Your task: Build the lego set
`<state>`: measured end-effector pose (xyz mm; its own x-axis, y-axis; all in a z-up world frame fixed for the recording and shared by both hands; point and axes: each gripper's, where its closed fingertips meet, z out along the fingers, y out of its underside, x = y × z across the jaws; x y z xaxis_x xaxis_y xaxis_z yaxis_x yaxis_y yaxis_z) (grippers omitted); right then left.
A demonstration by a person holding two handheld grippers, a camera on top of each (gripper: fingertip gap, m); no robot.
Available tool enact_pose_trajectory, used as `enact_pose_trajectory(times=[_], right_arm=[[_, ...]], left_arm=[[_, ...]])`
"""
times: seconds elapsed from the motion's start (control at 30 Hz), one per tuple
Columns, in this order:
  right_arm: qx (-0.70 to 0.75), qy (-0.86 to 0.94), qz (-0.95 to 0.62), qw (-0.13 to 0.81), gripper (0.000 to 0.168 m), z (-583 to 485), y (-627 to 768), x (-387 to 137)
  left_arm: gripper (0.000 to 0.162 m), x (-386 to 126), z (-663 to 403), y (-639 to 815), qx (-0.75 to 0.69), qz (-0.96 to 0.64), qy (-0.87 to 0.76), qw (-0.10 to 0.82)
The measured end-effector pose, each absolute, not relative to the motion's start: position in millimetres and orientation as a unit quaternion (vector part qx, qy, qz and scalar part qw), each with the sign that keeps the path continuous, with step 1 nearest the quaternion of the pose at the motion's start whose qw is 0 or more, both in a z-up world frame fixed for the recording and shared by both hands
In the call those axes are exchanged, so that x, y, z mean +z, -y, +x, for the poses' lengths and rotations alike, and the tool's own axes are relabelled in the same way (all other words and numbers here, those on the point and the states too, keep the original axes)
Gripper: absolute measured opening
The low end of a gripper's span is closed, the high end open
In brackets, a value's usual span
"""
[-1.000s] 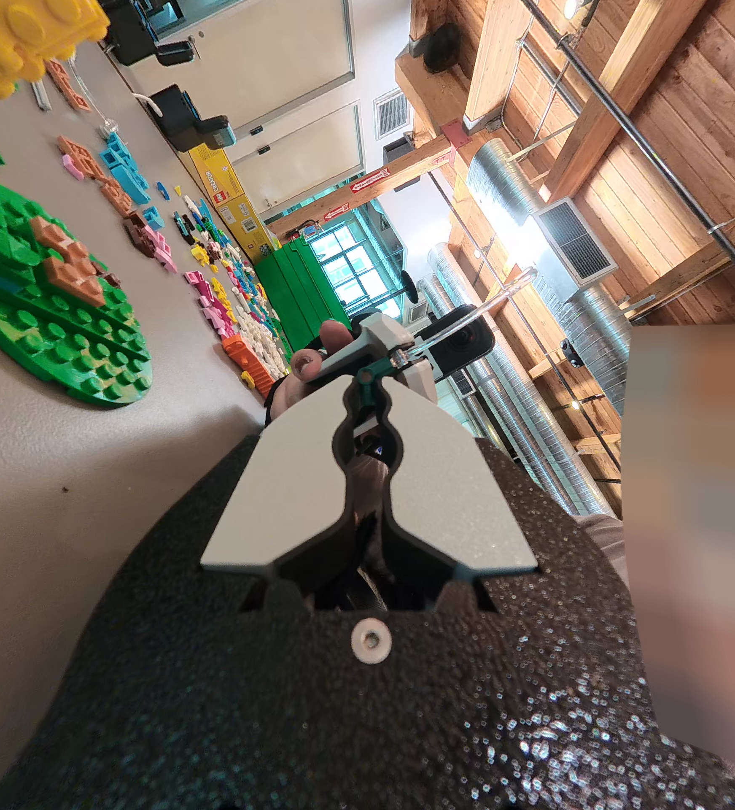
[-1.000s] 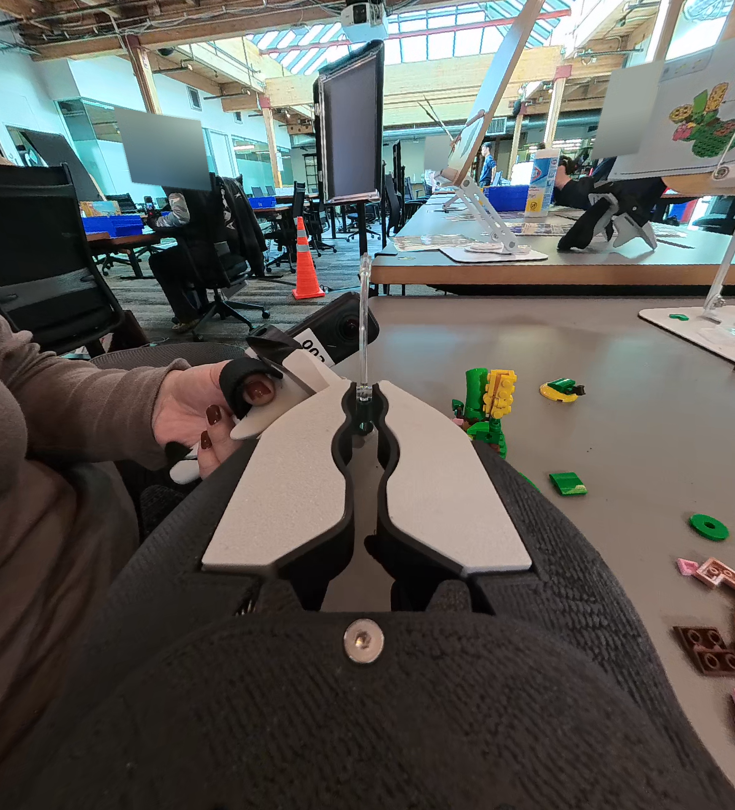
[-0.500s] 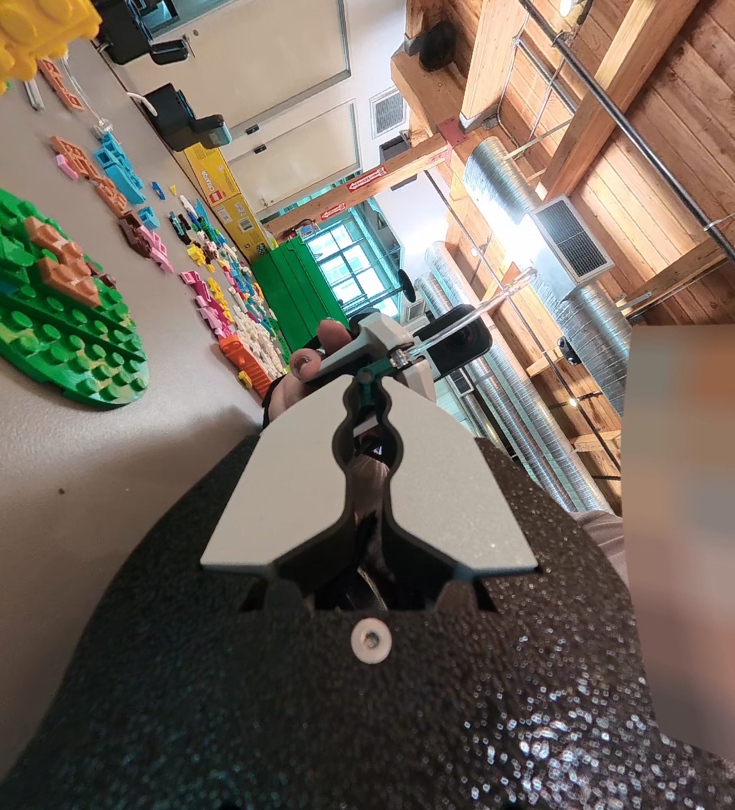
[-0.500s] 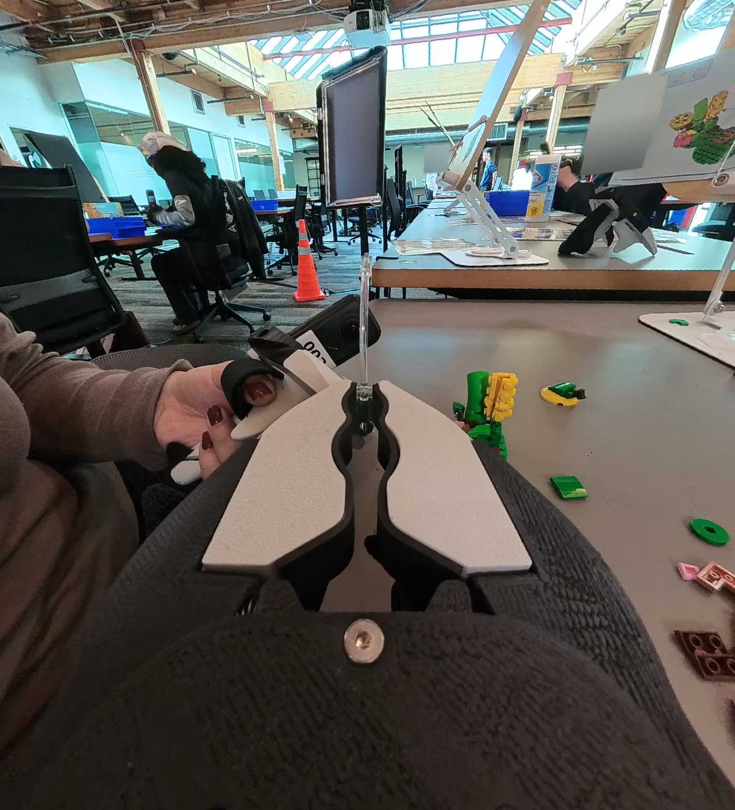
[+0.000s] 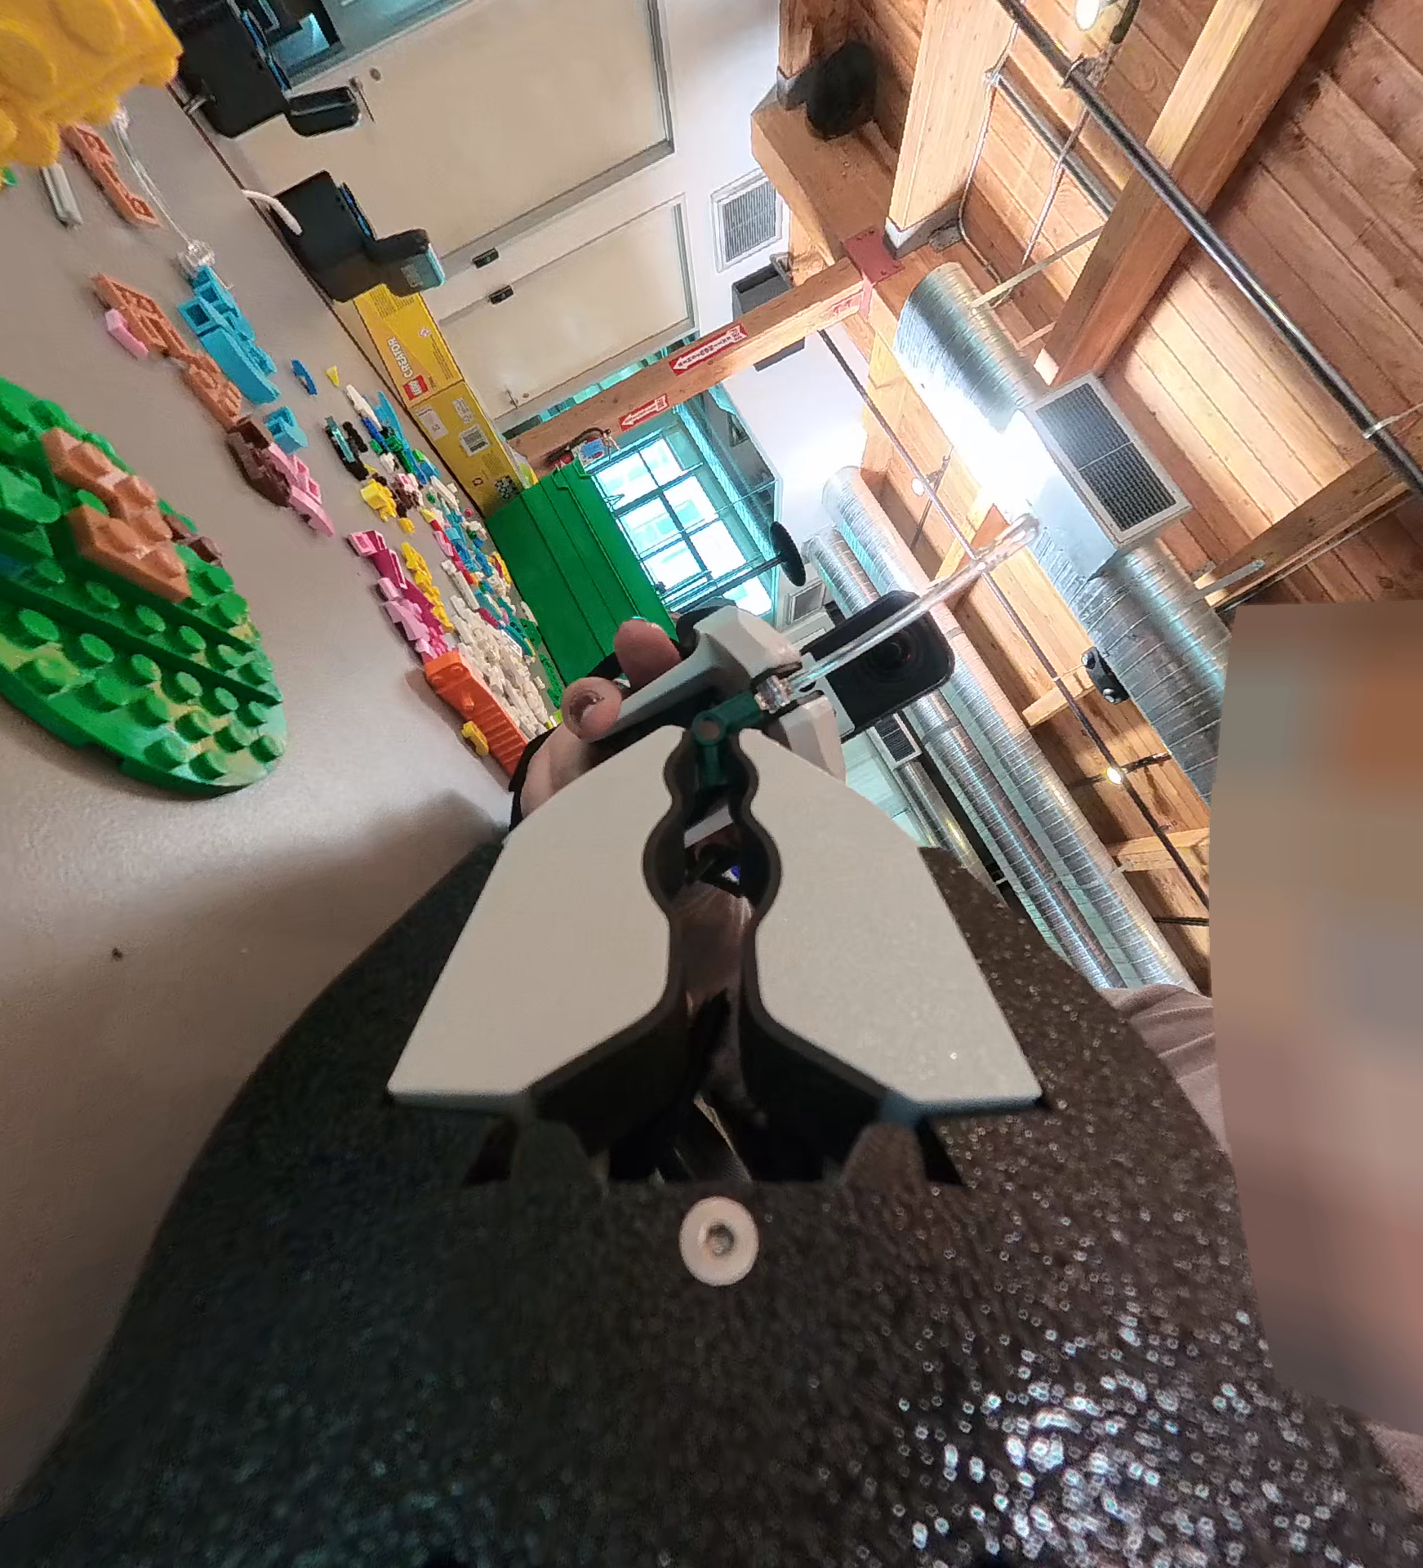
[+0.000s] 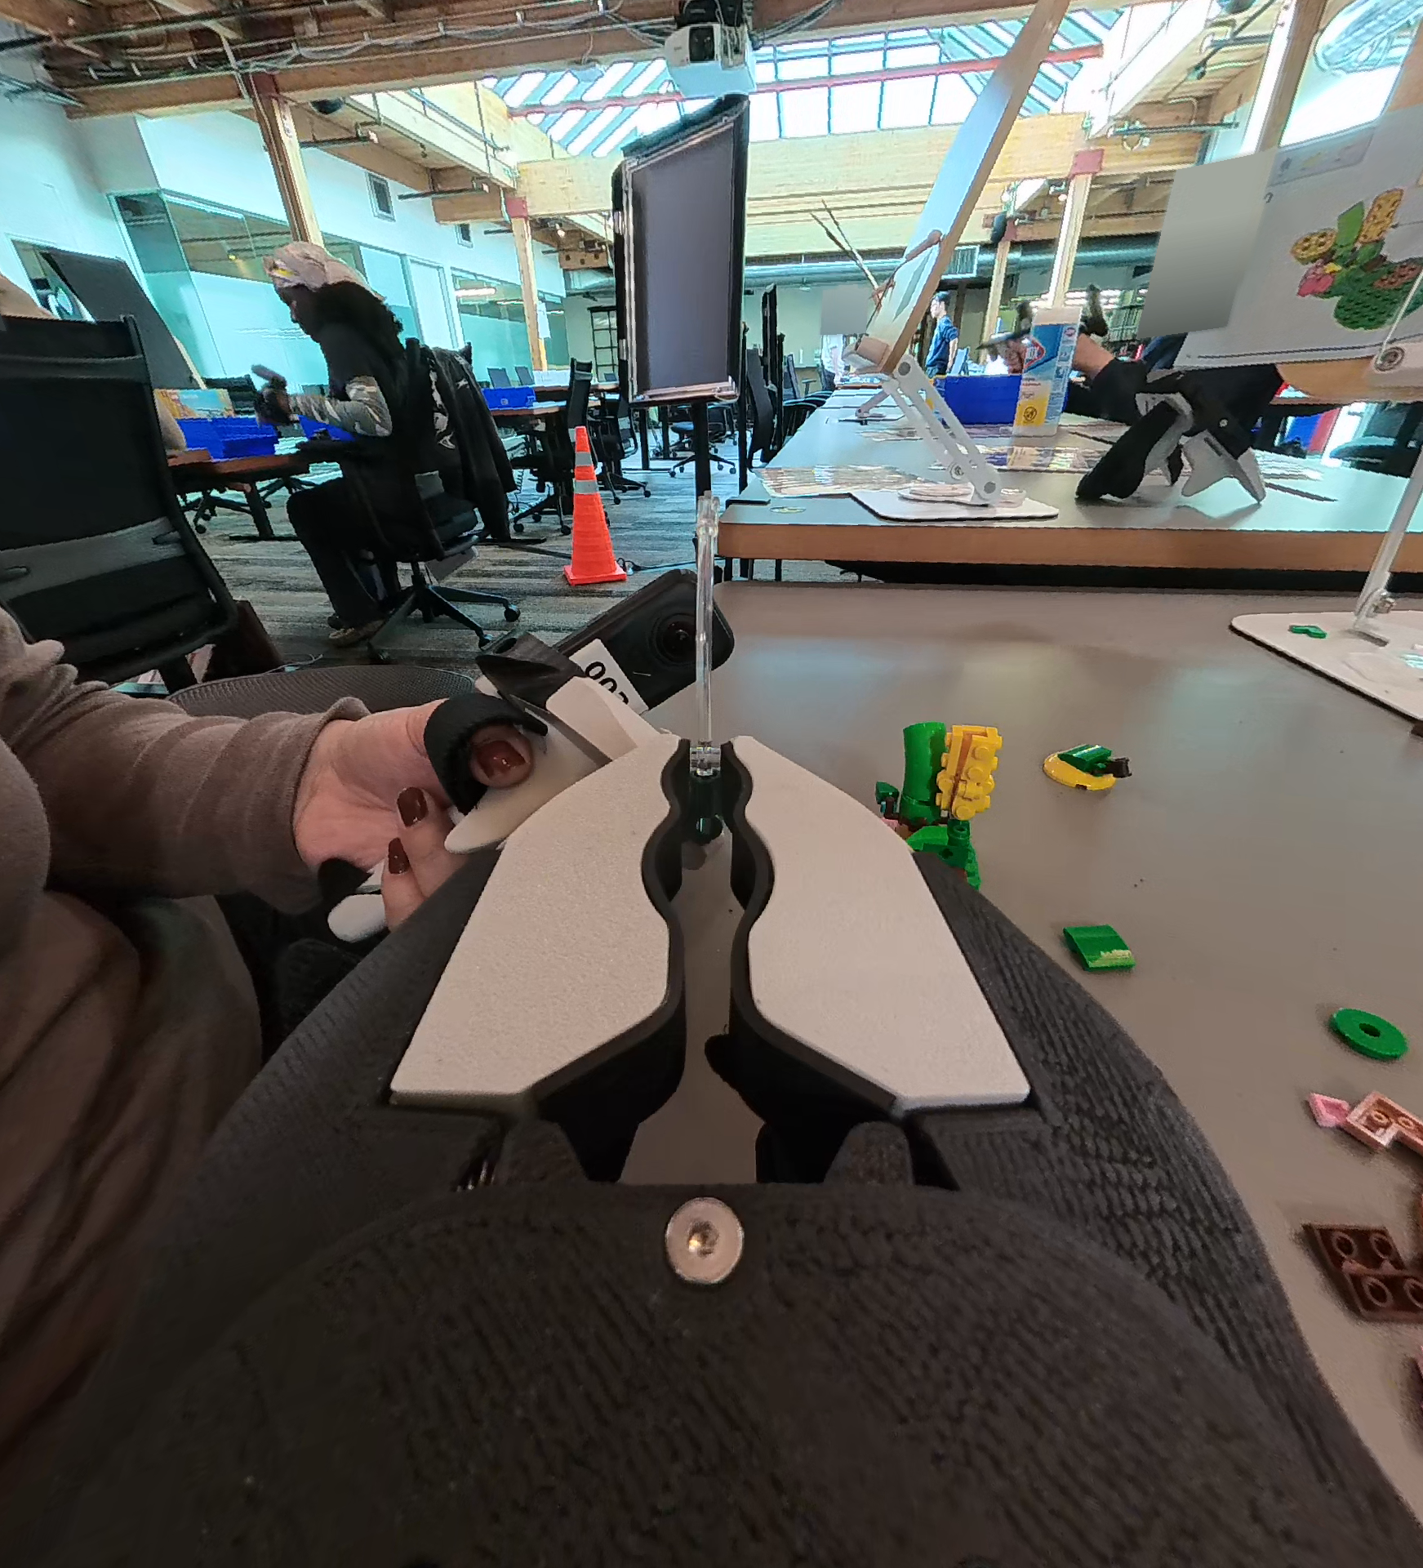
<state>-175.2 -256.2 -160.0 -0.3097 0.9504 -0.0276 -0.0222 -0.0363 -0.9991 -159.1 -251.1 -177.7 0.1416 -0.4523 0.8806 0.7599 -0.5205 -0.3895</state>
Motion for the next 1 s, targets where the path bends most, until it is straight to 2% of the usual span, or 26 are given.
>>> enact_pose_trajectory(times=[0.3,0.43,0.57,0.7,0.83,1.0], right_arm=[[0.587,0.551,-0.42,0.419,0.004,-176,255,-159],[0.6,0.533,-0.43,0.413,0.004,-175,250,-156],[0.657,0.485,-0.443,0.37,0.004,-171,242,-150],[0.725,0.441,-0.428,0.311,0.004,-163,239,-141],[0.764,0.414,-0.414,0.27,0.004,-157,236,-136],[0.767,0.411,-0.414,0.267,0.004,-157,235,-137]], left_arm=[[0.007,-176,-161,251,-0.648,-0.581,0.134,0.474],[0.018,-173,-164,251,-0.653,-0.569,0.14,0.48],[0.024,-171,-165,252,-0.659,-0.562,0.14,0.48],[0.018,-155,-181,259,-0.731,-0.465,0.183,0.465],[0.018,-154,-179,261,-0.688,-0.504,0.137,0.504],[0.017,-139,-178,264,-0.629,-0.537,0.057,0.559]])
